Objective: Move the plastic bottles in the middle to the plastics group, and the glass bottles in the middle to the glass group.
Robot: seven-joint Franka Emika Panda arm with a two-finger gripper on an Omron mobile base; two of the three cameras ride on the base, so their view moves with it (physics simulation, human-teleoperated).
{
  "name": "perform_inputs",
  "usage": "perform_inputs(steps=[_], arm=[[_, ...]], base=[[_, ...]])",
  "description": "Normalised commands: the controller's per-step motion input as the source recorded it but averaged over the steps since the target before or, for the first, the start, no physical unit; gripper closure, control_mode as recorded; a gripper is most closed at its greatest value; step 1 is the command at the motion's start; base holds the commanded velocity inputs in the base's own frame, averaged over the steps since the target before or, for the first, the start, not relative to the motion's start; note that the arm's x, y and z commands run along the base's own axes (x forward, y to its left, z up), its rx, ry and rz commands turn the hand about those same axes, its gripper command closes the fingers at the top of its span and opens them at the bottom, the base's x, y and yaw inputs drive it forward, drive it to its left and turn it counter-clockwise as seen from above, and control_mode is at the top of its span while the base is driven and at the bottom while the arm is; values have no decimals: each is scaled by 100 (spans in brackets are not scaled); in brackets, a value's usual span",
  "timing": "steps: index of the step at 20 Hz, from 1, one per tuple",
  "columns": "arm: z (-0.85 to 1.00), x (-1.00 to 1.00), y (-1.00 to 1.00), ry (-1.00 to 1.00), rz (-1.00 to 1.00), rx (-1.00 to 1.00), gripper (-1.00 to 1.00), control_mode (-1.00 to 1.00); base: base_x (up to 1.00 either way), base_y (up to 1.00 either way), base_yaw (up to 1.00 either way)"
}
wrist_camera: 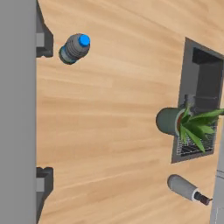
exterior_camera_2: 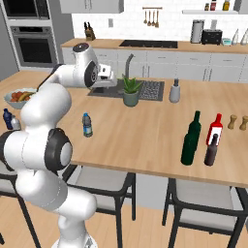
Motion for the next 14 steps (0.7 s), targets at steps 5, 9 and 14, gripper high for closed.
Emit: perform_inputs(steps=[5, 9, 14], arm=[[-29, -67, 3, 18, 10, 1, -100, -100], [-54, -63, 0, 0, 13, 19, -100, -100], [-94, -12, 17, -3, 14, 21, -100, -100]], base=[[0, 0, 0], [0, 0, 0], [0, 0, 0]])
